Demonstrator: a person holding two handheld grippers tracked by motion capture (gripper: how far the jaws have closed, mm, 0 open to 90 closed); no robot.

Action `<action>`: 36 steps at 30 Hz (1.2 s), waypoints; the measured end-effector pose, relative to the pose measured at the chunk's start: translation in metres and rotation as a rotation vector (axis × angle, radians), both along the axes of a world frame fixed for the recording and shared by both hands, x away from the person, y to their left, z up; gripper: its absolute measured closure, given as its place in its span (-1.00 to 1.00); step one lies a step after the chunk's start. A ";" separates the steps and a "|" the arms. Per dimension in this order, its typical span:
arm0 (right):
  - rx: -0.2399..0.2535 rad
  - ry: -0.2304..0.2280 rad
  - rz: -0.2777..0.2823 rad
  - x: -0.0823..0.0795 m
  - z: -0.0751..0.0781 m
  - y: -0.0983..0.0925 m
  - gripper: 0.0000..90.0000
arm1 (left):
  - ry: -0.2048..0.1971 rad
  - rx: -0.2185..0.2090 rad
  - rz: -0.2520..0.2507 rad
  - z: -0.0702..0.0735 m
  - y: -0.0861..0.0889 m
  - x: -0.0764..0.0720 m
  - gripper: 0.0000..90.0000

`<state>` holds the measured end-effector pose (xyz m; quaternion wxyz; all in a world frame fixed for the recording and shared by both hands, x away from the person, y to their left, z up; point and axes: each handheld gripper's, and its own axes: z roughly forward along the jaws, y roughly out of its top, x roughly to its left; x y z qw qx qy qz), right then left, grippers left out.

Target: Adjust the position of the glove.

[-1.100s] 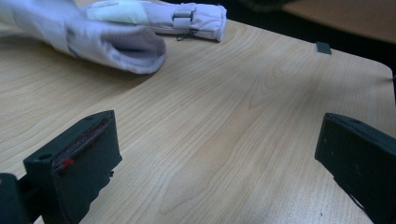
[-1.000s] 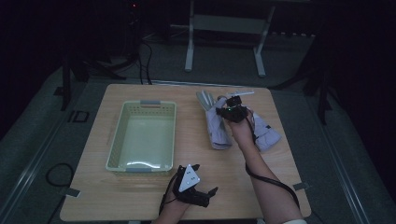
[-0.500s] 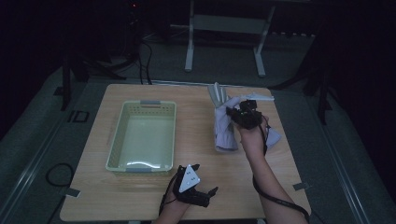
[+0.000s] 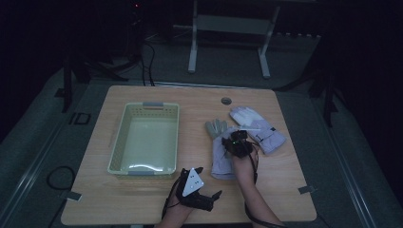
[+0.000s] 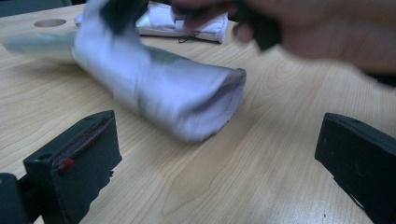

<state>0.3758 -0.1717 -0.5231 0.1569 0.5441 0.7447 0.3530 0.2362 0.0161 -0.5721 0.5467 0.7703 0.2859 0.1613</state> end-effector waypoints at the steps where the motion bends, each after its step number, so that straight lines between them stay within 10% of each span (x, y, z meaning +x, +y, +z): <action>1: -0.011 0.007 -0.008 0.001 -0.007 0.003 0.86 | -0.001 0.001 0.000 0.000 0.000 0.000 -1.00; 7: 0.021 0.015 -0.024 -0.001 -0.021 0.008 0.78 | -0.006 0.004 -0.002 0.000 -0.001 -0.001 -1.00; 16: -0.037 -0.026 -0.009 -0.003 -0.017 0.021 0.09 | -0.003 0.004 -0.002 0.000 -0.001 0.000 -1.00; 36: -0.071 -0.119 0.155 0.000 0.019 -0.040 0.00 | 0.005 0.002 -0.001 0.000 0.000 0.000 -1.00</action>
